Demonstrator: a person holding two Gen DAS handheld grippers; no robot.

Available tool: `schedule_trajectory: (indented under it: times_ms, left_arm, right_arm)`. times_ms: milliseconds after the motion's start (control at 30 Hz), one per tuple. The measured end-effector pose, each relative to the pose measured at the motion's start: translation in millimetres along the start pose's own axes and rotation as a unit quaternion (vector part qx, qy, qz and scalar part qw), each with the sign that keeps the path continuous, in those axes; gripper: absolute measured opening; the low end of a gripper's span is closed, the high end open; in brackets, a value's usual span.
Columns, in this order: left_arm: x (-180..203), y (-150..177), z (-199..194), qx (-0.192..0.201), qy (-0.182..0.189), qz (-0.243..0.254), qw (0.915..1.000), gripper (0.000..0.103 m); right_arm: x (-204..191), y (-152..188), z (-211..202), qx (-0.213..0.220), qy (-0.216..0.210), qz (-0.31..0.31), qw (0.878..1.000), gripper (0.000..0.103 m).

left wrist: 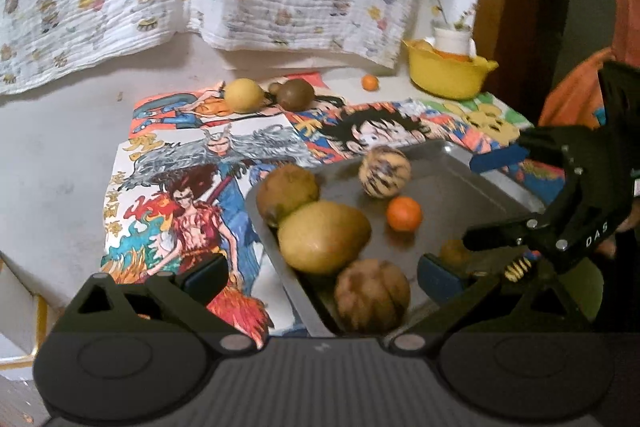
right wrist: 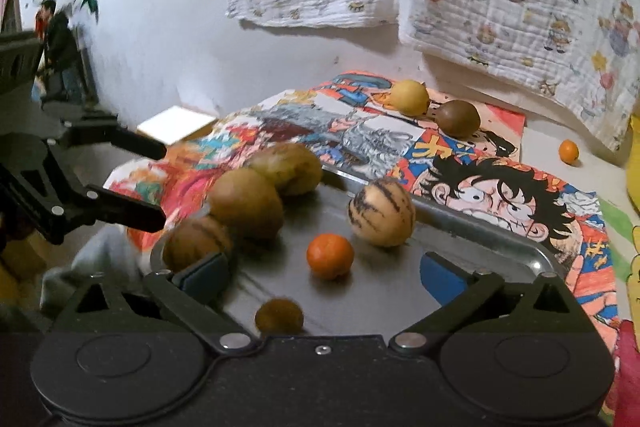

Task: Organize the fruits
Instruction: 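Move left tool to the yellow round fruit while right tool approaches the brown kiwi-like fruit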

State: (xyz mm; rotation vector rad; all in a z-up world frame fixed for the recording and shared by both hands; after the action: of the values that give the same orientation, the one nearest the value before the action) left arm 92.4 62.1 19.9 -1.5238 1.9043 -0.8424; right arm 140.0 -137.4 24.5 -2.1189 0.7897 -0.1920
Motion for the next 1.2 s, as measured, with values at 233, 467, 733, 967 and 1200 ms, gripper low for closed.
schedule_trajectory:
  times_ms: [233,467,733,967,1200]
  left_arm:
    - [22.3,6.5,-4.3,-0.011,0.000,0.044,0.9990,0.102]
    - [39.5,4.6,-2.6,-0.019,0.001,0.085,0.9962,0.102]
    - [44.2,-4.4,2.9,-0.035,-0.006,0.107,0.9936,0.102]
    - [40.9,-22.0,6.2,-0.031,-0.014,0.116,0.9926,0.102]
    - [39.8,-44.7,17.9,-0.024,-0.017,0.121,0.9922,0.102]
  right_arm:
    - [-1.2,19.8,-20.0,-0.016,0.023,0.008,1.000,0.102]
    - [15.6,36.3,-39.7,-0.033,0.067,0.033,0.997,0.102]
    - [39.0,46.4,-49.6,-0.043,0.107,0.058,0.992,0.102]
    - [58.4,43.8,-50.4,-0.040,0.129,0.069,0.988,0.102]
    - [73.8,34.2,-47.0,-0.033,0.137,0.067,0.988,0.102]
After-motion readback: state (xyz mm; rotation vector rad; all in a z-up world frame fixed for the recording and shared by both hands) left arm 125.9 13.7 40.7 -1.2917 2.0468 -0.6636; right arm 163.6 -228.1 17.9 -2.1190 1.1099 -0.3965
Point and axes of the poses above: each gripper's, at about its wrist camera, not at the fingertips, and z roughly the way its jaws point, x to its right, y to its underside, the point moved 3 cm from there along z, roughly the way its jaws point, and after that the axes turned 8 degrees about -y, right-handed, at the moved point
